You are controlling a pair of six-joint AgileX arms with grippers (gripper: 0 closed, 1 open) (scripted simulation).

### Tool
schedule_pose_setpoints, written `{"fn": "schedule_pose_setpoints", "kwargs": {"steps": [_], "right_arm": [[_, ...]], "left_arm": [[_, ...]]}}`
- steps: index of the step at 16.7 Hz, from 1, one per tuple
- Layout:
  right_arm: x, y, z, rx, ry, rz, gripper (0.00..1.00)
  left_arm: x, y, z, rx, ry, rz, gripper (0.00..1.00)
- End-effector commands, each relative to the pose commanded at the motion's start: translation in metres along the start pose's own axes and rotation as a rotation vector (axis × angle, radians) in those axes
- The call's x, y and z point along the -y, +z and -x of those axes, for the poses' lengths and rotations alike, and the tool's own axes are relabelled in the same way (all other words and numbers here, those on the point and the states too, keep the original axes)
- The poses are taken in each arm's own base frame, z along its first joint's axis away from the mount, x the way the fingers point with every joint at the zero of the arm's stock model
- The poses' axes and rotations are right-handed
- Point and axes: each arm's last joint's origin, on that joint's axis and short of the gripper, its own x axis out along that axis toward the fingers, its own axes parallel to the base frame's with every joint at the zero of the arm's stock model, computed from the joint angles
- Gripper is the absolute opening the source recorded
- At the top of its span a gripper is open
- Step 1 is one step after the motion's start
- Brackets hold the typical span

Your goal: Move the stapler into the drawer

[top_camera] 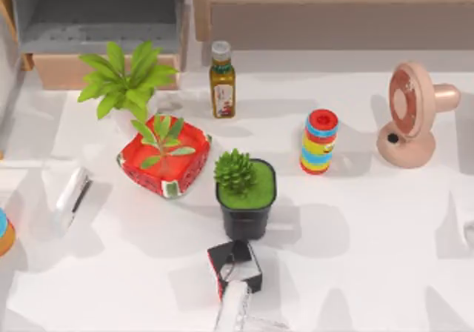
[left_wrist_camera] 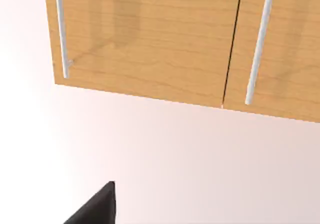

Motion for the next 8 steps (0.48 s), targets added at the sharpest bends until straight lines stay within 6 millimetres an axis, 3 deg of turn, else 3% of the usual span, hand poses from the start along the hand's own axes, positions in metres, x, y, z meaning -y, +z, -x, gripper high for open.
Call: {"fn": "schedule_pose_setpoints", "kwargs": {"steps": [4,8], "right_arm": [[0.0,0.0,0.0,0.0,0.0,0.0,1.0],[0.0,0.0,0.0,0.0,0.0,0.0,1.0]], "left_arm": [[-0.033,0.036,-0.047,0.021,-0.04,0.228,1.0],[-0.044,0.085,-0.082,-0.018,-0.244,0.526,1.0]]}}
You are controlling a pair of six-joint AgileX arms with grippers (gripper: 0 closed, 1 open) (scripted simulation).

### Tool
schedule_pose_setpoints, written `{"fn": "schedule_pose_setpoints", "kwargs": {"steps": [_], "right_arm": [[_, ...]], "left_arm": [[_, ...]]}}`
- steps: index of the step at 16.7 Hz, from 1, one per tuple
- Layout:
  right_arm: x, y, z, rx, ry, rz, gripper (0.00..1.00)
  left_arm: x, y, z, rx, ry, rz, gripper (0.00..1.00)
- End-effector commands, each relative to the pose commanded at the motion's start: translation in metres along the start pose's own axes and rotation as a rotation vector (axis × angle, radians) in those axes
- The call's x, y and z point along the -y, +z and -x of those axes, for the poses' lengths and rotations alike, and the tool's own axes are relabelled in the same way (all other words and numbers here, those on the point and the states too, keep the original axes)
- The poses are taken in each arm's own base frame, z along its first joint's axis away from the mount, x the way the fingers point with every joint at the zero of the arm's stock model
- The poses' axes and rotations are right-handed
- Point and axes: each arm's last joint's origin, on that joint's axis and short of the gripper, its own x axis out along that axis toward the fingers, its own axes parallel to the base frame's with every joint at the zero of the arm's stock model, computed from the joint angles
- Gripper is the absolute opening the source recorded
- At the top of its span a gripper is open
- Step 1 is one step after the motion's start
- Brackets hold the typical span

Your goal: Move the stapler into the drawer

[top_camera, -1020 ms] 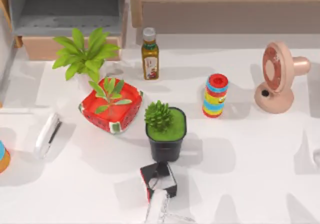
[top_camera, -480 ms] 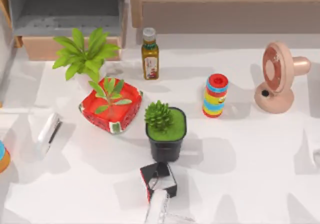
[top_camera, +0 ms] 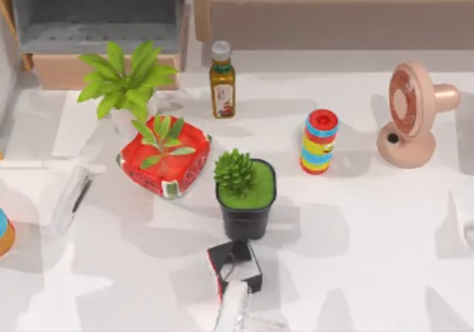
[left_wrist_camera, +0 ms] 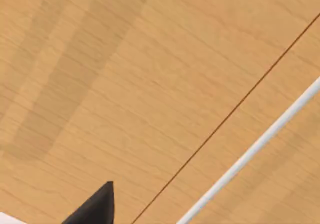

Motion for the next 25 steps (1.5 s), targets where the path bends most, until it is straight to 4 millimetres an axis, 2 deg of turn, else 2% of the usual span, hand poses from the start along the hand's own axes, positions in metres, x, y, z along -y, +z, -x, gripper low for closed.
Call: {"fn": "schedule_pose_setpoints", "kwargs": {"steps": [3,7,11,15,18,25], "right_arm": [[0.0,0.0,0.0,0.0,0.0,0.0,1.0],[0.0,0.0,0.0,0.0,0.0,0.0,1.0],[0.0,0.0,0.0,0.0,0.0,0.0,1.0],[0.0,0.0,0.0,0.0,0.0,0.0,1.0],[0.0,0.0,0.0,0.0,0.0,0.0,1.0],[0.0,0.0,0.0,0.0,0.0,0.0,1.0]], "left_arm": [[0.023,0.031,-0.013,-0.135,-0.217,0.221,1.0],[0.068,0.065,-0.013,-0.43,-0.535,0.435,1.0],[0.117,0.088,0.001,-0.79,-0.789,0.521,1.0],[0.155,0.099,0.015,-1.101,-0.916,0.517,1.0],[0.17,0.1,0.019,-1.225,-0.944,0.502,1.0],[0.171,0.098,0.02,-1.238,-0.946,0.504,1.0]]}}
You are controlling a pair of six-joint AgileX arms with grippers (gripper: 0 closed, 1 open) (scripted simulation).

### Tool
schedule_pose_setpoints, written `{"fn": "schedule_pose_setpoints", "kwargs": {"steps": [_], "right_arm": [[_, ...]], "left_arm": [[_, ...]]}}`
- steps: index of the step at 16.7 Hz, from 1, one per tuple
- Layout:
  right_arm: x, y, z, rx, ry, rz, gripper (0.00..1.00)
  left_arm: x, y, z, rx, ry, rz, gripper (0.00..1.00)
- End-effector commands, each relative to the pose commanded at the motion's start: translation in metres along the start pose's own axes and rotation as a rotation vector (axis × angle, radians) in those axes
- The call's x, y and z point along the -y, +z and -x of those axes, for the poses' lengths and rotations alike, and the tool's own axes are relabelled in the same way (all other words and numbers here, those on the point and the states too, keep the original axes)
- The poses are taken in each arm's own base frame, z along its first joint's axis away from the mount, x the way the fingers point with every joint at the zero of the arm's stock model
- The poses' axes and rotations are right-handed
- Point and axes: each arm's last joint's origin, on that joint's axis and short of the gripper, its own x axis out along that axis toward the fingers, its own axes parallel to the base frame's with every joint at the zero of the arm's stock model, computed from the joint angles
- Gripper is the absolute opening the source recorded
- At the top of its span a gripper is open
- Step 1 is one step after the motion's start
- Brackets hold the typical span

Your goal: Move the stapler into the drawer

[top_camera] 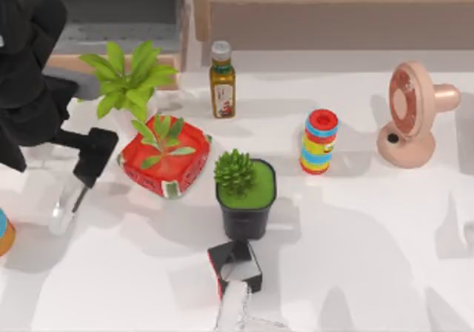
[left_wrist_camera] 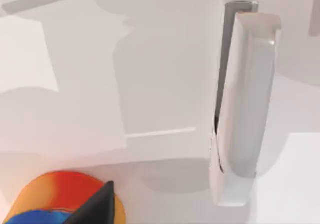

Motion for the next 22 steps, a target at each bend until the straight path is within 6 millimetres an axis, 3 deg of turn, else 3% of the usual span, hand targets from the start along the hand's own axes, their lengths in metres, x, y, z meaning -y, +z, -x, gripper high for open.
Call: {"fn": "schedule_pose_setpoints", "kwargs": {"steps": [8,12,22], "right_arm": [[0.0,0.0,0.0,0.0,0.0,0.0,1.0],[0.0,0.0,0.0,0.0,0.0,0.0,1.0],[0.0,0.0,0.0,0.0,0.0,0.0,1.0]], "left_arm": [[0.001,0.001,-0.066,0.002,0.002,-0.002,1.0],[0.001,0.001,-0.069,-0.001,0.001,-0.003,1.0],[0.001,0.001,-0.069,-0.001,0.001,-0.003,0.25]]}}
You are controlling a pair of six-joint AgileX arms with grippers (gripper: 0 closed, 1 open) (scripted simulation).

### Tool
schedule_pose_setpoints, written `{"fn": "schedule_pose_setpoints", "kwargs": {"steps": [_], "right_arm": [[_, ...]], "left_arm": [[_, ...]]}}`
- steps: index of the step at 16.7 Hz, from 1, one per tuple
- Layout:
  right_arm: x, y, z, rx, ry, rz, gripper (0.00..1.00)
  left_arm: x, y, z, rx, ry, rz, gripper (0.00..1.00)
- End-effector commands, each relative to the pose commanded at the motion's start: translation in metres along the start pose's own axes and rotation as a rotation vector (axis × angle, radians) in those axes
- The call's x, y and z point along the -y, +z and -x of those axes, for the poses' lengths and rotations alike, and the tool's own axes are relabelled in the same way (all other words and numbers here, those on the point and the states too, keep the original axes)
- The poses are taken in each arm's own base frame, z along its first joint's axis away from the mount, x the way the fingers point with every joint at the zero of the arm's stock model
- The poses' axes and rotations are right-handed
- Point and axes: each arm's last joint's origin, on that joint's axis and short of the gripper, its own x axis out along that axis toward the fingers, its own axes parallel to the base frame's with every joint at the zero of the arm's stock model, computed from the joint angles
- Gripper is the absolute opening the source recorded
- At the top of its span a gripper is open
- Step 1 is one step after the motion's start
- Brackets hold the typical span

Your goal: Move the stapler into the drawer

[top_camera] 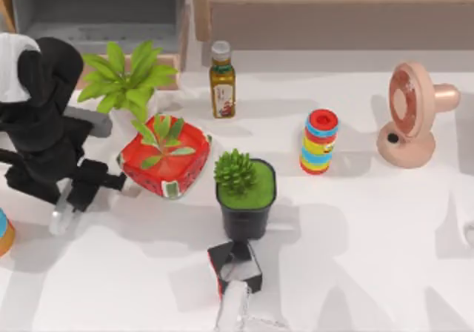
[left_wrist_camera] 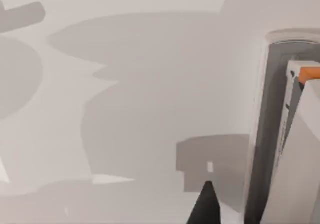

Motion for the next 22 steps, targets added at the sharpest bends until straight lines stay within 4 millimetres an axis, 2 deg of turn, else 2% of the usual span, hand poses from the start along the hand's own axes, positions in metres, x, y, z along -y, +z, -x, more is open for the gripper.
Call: {"fn": "schedule_pose_setpoints", "kwargs": {"steps": [3,4,13,19,22], "right_arm": [[0.0,0.0,0.0,0.0,0.0,0.0,1.0],[0.0,0.0,0.0,0.0,0.0,0.0,1.0],[0.0,0.0,0.0,0.0,0.0,0.0,1.0],[0.0,0.0,0.0,0.0,0.0,0.0,1.0],[0.0,0.0,0.0,0.0,0.0,0.0,1.0]], "left_arm": [[0.0,0.0,0.0,0.0,0.0,0.0,0.02],[0.0,0.0,0.0,0.0,0.0,0.0,0.0],[0.0,0.0,0.002,0.003,0.0,0.0,0.0],[0.0,0.0,0.029,-0.002,-0.001,0.0,0.0],[0.0,0.0,0.031,0.001,0.0,0.0,0.0]]}}
